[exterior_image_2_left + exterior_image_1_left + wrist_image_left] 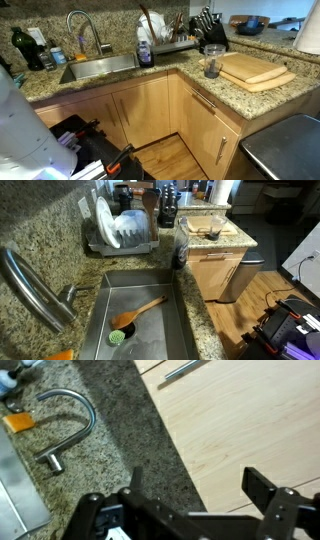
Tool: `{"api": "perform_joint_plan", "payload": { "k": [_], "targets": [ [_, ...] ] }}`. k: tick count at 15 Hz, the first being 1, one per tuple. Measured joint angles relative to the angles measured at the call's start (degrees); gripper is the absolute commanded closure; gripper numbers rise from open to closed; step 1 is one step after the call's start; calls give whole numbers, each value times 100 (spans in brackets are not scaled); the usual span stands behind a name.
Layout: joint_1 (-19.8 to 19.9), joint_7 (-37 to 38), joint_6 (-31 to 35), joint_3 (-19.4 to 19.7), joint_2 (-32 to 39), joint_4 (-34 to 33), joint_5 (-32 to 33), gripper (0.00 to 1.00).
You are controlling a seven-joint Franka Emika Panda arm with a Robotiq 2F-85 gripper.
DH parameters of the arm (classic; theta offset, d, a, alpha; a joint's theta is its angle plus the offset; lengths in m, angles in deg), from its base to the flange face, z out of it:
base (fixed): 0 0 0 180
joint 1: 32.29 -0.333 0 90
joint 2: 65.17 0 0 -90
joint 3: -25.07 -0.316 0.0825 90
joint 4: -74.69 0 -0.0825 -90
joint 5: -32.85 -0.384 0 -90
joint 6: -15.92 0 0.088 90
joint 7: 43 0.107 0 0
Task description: Move the wooden spoon from the dish rack to the blender cup
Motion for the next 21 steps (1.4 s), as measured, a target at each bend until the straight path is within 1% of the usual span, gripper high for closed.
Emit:
{"api": "perform_joint_plan", "payload": {
  "k": [1,2,3,4,7,8,11,14,17,19,21],
  "targets": [
    [23,324,6,-18,218,-256,-206,0],
    [37,595,161,-74,434,-428,-290,0],
    [40,763,488,-173,626,-518,-297,0],
    [38,816,726,-269,781,-556,-297,0],
    [46,826,848,-385,970,-606,-297,0],
    [49,1002,995,-410,970,-606,-293,0],
    [45,1810,1841,-555,1137,-751,-270,0],
    [7,2403,2800,-737,1770,-1128,-224,0],
    [-216,2803,3894,-974,2374,-1208,-80,0],
    [-388,2945,4265,-1049,2617,-1215,-9,0],
    [-418,2983,4319,-1053,2637,-1223,3,0]
  ]
}}
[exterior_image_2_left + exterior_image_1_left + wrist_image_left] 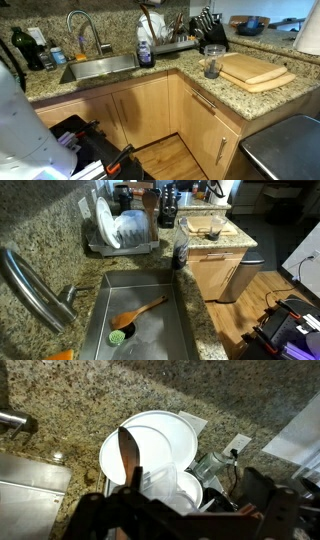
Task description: Move the wooden spoon from the dish rack to the blender cup
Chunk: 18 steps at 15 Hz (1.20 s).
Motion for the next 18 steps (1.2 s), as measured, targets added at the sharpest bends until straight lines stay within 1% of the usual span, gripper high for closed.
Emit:
{"api": "perform_joint_plan", "payload": {
  "k": [3,7,12,15,18],
  "targets": [
    [21,109,-2,-3,14,7,44,0],
    [7,717,4,-4,247,53,600,0],
    [9,747,0,-32,273,38,631,0],
    [-29,830,-2,-184,248,25,632,0],
    [-181,964,3,-378,259,57,632,0]
  ]
}}
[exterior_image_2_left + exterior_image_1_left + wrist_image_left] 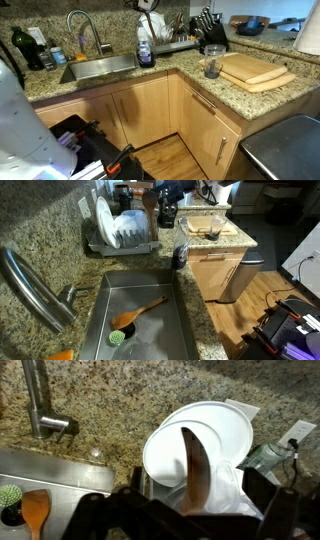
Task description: Move the wooden spoon from the dish rack to the blender cup
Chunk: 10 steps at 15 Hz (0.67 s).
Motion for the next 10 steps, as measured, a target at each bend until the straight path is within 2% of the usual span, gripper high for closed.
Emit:
{"api": "perform_joint_plan", "payload": {
  "k": [5,10],
  "targets": [
    [-59,-37,4,-22,20,0,-17,0],
    [-68,-1169,447,-134,460,-349,-553,0]
  ]
}}
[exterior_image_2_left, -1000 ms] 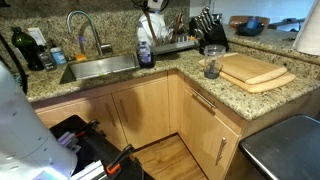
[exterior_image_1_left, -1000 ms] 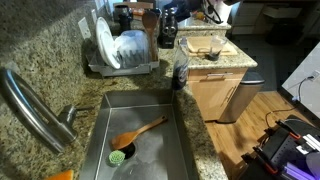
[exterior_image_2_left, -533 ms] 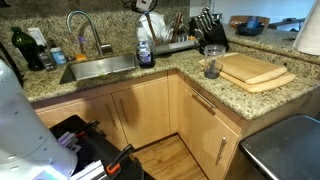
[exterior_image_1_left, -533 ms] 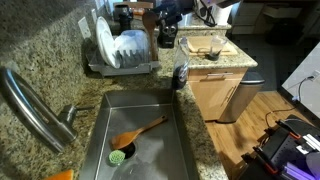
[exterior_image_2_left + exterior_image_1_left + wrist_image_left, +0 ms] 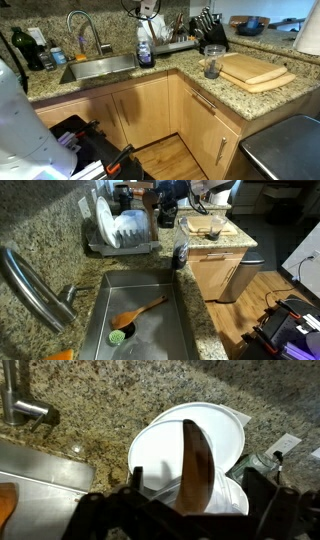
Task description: Move the wooden spoon from the dish rack to the blender cup
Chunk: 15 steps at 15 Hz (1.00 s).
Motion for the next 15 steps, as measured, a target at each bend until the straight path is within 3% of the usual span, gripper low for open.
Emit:
{"api": "perform_joint_plan", "payload": {
  "k": [3,4,5,15],
  "targets": [
    [-4,19,3,-15,93,-69,47,0],
    [-17,45,2,-22,94,-70,70,25],
    [-38,62,-4,-39,94,-71,72,26],
    [-143,7,19,-48,-61,-432,501,97]
  ]
}}
